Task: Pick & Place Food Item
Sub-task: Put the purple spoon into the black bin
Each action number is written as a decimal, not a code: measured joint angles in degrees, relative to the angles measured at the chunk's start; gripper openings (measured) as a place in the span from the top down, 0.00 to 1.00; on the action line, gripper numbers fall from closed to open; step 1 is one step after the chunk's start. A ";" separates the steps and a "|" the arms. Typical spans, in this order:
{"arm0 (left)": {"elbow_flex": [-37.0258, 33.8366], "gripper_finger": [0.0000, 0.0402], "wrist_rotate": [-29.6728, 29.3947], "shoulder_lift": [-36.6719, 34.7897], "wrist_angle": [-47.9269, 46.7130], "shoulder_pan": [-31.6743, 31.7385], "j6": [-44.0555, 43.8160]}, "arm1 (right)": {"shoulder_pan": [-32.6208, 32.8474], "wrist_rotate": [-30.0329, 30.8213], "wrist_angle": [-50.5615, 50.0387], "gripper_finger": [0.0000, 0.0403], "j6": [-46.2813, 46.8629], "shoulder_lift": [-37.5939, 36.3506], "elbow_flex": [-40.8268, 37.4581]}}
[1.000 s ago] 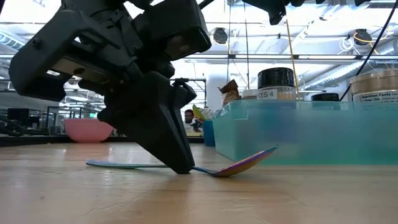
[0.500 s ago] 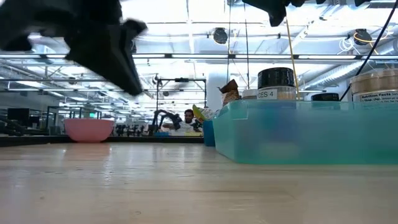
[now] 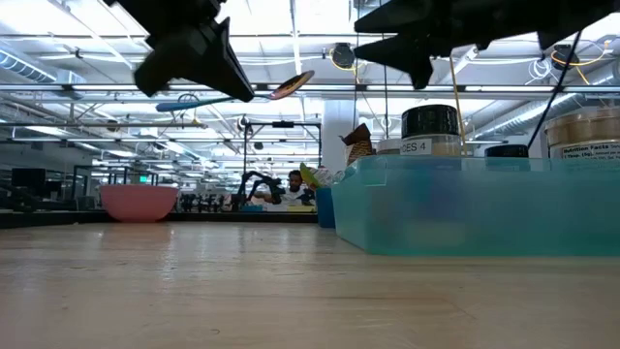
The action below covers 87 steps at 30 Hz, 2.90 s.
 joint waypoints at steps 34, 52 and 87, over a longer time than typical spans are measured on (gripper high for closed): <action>0.15 0.99 -0.04 -0.03 3.58 5.64 4.97 | -5.89 -5.97 4.90 0.62 11.56 17.41 7.43; 0.20 0.98 1.93 -0.14 9.58 5.53 10.31 | -7.14 -8.26 2.82 0.98 9.68 17.41 7.39; -32.43 0.39 16.58 -43.33 32.71 -3.54 -5.39 | -8.38 16.61 -63.58 1.00 10.72 -21.04 3.32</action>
